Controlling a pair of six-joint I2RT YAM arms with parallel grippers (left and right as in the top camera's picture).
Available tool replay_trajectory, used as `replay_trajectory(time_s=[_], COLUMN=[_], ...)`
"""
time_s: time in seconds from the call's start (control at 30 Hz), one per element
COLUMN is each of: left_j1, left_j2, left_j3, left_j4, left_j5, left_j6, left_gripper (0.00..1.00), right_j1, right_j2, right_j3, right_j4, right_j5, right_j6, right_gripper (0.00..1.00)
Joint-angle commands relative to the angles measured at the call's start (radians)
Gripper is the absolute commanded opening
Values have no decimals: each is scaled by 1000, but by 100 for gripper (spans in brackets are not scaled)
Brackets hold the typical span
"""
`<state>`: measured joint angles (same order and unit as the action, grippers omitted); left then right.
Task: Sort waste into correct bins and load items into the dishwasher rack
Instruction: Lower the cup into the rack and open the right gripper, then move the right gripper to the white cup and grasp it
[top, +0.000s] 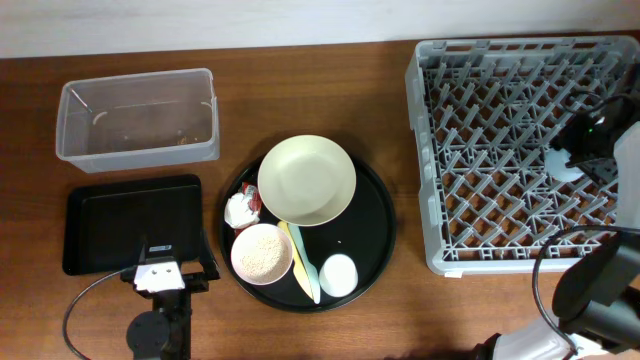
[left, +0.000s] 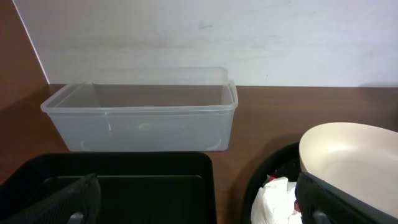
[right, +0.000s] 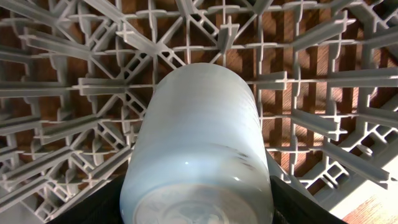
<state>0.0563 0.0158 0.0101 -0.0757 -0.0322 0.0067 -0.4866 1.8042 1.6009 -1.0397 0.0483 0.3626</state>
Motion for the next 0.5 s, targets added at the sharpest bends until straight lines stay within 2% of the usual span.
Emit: replay_trajectory(time_s=[0.0,0.13,0.2,0.33,0.47], left_j1=[-2,-2,-2,-2,-2], left_j2=[-4,-4,-4,-4,-4], left_j3=[-1,-1,-1,-1,-1], left_j4=[-8,-8,-8,-8,-8], left_j5=[11,11,11,11,11], left_j6=[8,8,8,8,8], left_gripper=[99,99,99,99,99], right_j1=[-7,-6,-6,-6,4], right_j2=[9,23,26,12,-63], right_j3=[21,21,21,25,56], right_j4=[9,45,50,48,12], right_j5=[20,16,16,-7,-112], right_j6=[12,13,13,9,-54], right_gripper=[68,84,88,87,84])
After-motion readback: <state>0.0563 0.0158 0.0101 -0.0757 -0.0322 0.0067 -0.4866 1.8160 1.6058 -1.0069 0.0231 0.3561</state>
